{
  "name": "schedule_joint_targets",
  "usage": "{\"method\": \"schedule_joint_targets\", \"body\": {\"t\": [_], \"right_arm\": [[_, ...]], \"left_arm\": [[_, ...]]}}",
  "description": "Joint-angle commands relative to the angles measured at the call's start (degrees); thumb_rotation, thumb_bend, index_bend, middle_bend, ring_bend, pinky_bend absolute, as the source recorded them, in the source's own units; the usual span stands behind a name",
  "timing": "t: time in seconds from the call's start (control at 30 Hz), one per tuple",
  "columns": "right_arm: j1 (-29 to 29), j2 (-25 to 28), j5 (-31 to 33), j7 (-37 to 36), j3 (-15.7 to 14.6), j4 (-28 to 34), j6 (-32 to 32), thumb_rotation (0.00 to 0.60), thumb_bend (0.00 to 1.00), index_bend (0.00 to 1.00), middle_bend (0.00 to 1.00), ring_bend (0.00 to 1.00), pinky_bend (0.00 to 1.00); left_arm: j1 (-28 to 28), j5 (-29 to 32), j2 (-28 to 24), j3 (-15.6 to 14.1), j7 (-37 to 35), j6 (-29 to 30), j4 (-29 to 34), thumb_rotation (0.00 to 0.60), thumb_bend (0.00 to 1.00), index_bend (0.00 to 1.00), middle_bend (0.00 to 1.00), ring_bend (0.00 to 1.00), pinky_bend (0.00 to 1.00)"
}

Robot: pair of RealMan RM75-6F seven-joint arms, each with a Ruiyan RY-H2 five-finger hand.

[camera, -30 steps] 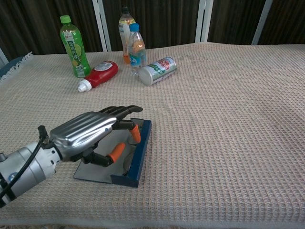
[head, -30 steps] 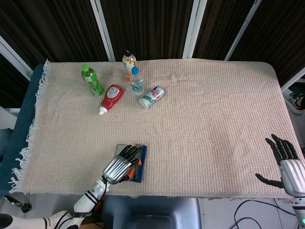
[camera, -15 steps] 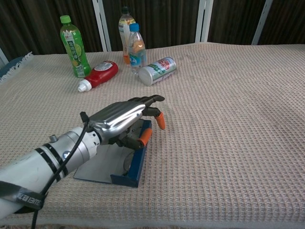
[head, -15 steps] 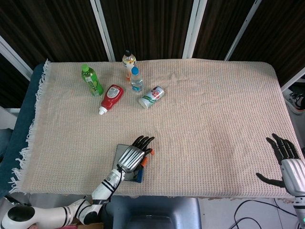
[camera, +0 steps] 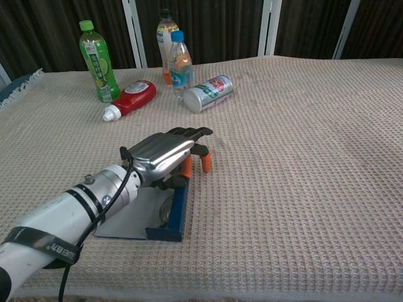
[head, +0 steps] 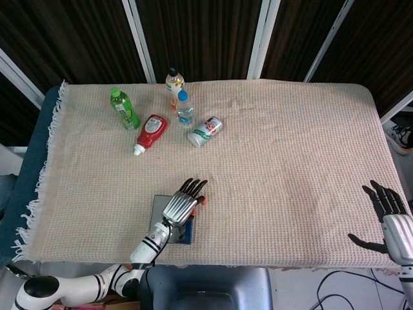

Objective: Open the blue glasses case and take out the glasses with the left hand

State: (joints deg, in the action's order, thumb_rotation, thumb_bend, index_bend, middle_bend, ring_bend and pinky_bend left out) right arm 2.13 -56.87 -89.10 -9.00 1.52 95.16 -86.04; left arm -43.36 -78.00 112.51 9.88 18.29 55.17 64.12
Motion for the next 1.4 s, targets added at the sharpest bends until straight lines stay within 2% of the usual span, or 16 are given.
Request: {"method": "schedule_joint_targets", "body": {"t": [0.03, 0.27, 0.6, 0.8, 1.07, 1.23, 1.4], "right_arm": [[-0.09, 0.05, 0.02, -0.23, 0.06, -0.02, -0.21, 0.600, 0.18, 0.00, 0.00, 0.00, 0.00], [0.06, -0.05, -0.40, 0.20, -0.20, 0.03, 0.17, 0.600, 0.18, 0.00, 0.00, 0.00, 0.00], [0.24, -0.23, -0.05, 0.84, -0.10, 0.11, 0.57, 0.600, 0.18, 0.00, 0.00, 0.00, 0.00], [0.34, -0.46, -0.14, 1.59, -0.16, 0.26, 0.74, 0.600, 0.18, 0.00, 0.00, 0.00, 0.00], [0.46, -0.86, -0.30, 2.68, -0.29, 0.44, 0.94, 0.600, 0.18, 0.00, 0.00, 0.00, 0.00], [0.57, -1.05, -0.10, 3.20, -0.23, 0.52, 1.15, 0.600, 0.18, 0.00, 0.00, 0.00, 0.00], [0.70, -1.24, -0.07, 3.75, -0.28, 0.63, 1.42, 0.600, 0.18, 0.00, 0.00, 0.00, 0.00]], "left_arm": [[0.42, 0.70, -0.83, -0.50, 3.45, 0.70, -0.69, 0.600, 0.61, 0.43, 0.00, 0.00, 0.00], [0.94, 5.60, -3.14, 1.18, 9.83, 0.35, 1.49, 0.600, 0.61, 0.45, 0.00, 0.00, 0.00], [2.33, 10.68, -8.08, 1.08, 15.92, 0.76, 6.61, 0.600, 0.61, 0.47, 0.00, 0.00, 0.00], [3.31, 14.04, -11.78, 0.04, 24.19, 2.97, 10.82, 0.600, 0.61, 0.48, 0.00, 0.00, 0.00], [4.02, 24.10, -17.27, -0.80, 35.02, 4.56, 19.76, 0.600, 0.61, 0.48, 0.00, 0.00, 0.00], [3.92, 28.68, -20.00, -1.81, 38.74, 5.96, 24.62, 0.600, 0.61, 0.48, 0.00, 0.00, 0.00], [3.73, 29.47, -21.80, -2.90, 39.25, 7.23, 28.15, 0.600, 0.61, 0.47, 0.00, 0.00, 0.00]]}}
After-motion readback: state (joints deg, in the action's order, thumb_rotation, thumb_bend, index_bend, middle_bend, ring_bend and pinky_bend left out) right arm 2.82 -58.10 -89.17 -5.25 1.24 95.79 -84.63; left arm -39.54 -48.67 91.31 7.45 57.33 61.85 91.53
